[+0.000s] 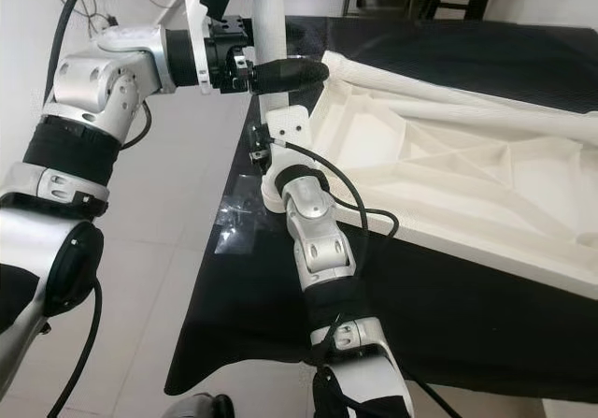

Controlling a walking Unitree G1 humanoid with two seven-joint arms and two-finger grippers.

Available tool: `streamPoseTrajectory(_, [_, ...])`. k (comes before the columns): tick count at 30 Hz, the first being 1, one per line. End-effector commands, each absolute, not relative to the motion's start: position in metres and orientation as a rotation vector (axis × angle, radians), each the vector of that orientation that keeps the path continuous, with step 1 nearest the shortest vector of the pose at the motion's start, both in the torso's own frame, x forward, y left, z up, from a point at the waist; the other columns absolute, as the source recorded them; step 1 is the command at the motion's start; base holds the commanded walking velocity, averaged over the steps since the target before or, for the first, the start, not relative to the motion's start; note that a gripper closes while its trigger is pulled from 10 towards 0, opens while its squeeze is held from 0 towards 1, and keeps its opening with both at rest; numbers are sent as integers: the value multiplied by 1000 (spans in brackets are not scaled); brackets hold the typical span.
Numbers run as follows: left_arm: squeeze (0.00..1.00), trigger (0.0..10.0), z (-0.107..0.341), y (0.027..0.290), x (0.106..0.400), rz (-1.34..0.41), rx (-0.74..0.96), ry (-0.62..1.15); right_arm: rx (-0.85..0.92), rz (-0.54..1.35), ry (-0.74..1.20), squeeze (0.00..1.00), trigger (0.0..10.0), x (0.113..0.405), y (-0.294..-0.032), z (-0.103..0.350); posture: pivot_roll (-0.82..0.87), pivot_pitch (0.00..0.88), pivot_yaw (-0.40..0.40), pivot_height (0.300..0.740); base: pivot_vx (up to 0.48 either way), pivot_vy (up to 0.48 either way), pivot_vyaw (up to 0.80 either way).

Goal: Building children table

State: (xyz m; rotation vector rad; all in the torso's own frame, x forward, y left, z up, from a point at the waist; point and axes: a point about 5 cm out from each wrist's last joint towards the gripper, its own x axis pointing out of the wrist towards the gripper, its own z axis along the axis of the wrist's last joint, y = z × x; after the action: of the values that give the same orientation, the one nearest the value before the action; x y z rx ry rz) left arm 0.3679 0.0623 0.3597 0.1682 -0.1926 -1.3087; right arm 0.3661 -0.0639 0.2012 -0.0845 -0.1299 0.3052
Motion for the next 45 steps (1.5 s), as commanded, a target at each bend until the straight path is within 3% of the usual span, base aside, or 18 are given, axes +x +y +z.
streamPoseTrajectory(1, [0,0,355,56,366,-1351,158,-177,-113,325,30,0,0,368,-62,167,19,140,7,740,0,0,0])
streamPoseTrajectory(2, [0,0,354,55,364,-1373,159,-177,-125,324,36,0,4078,367,-59,171,16,138,14,740,0,0,0])
streamPoseTrajectory(3, [0,0,354,55,364,-1373,159,-177,-125,324,36,0,4078,367,-59,171,16,138,14,740,0,0,0])
streamPoseTrajectory(4, [0,0,353,54,363,-1389,161,-176,-134,318,43,0,10000,365,-57,173,16,138,14,740,0,0,0])
streamPoseTrajectory(9, [0,0,353,53,362,-1401,169,-174,-143,373,50,0,10000,363,-53,186,16,136,15,740,0,0,0])
streamPoseTrajectory(10, [0,0,353,53,362,-1401,169,-176,-134,439,34,1000,10000,367,-55,194,18,135,15,740,0,0,0])
streamPoseTrajectory(14, [0,0,354,53,362,-1401,171,-178,-150,567,17,1000,10000,373,-60,203,21,134,15,740,0,0,0])
streamPoseTrajectory(16, [0,0,354,54,362,-1402,174,-177,-180,820,-82,1000,10000,376,-61,224,22,131,15,740,0,0,0])
streamPoseTrajectory(17, [0,0,354,54,362,-1402,174,-177,-180,820,-82,1000,10000,376,-61,224,22,131,15,740,0,0,0])
streamPoseTrajectory(18, [0,0,354,54,362,-1401,176,-177,-200,1022,-167,1000,10000,372,-63,239,22,131,15,740,0,0,0])
streamPoseTrajectory(22, [0,0,354,54,362,-1402,177,-177,-210,1104,-171,1000,10000,370,-66,244,24,132,14,740,0,0,0])
streamPoseTrajectory(23, [0,0,354,54,361,-1403,177,-177,-222,1145,-166,0,10000,371,-67,246,33,134,13,740,0,0,0])
streamPoseTrajectory(33, [0,0,354,54,360,-1410,181,-175,-223,1344,-49,0,10000,378,-74,246,59,133,21,740,0,0,0])
streamPoseTrajectory(34, [0,0,354,54,360,-1410,182,-175,-219,1348,-34,0,7333,379,-75,244,64,132,19,740,0,0,0])
streamPoseTrajectory(35, [0,0,354,54,360,-1410,182,-175,-219,1348,-34,0,7333,379,-75,244,64,132,19,740,0,0,0])
streamPoseTrajectory(36, [0,0,355,53,359,-1411,183,-175,-221,1358,-22,0,0,379,-77,241,67,131,17,740,0,0,0])
streamPoseTrajectory(45, [0,0,352,53,358,-1419,193,-177,-216,1324,-20,0,0,381,-84,233,57,124,29,740,0,0,0])
